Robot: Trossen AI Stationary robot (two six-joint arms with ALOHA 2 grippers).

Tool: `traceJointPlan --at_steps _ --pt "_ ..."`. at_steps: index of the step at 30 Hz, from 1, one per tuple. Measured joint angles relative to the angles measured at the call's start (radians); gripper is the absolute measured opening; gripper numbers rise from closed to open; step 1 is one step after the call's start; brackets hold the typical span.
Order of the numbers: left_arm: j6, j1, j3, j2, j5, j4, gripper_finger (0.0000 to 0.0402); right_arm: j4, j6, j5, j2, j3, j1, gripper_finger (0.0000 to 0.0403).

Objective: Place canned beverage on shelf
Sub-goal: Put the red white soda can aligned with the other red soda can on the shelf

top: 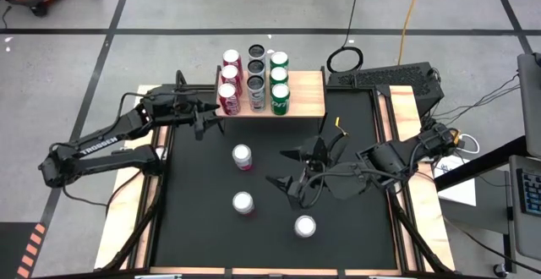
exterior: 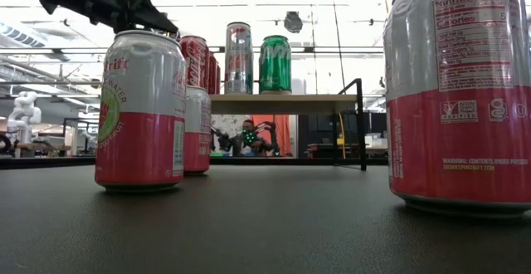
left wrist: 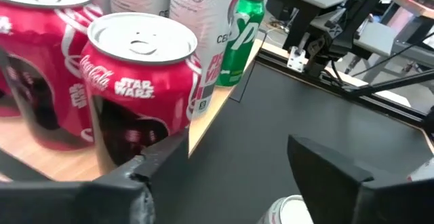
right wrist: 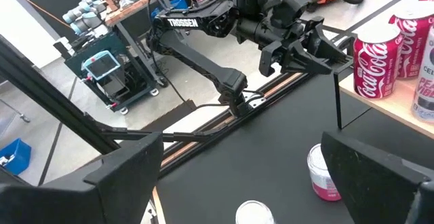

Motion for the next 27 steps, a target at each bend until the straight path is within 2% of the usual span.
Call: traceJointPlan --at_steps 13,27 --pt "0.035 -0.019 0.0 0.086 -0.025 0.071 0.0174 0.0 -0.01 0.0 0.0 0.0 -0.017 0.038" --pt "0.087 -0.019 0.0 0.13 -0.068 0.071 0.0168 0.0 -0.008 0.0 0.0 0.0 -0.019 0.038"
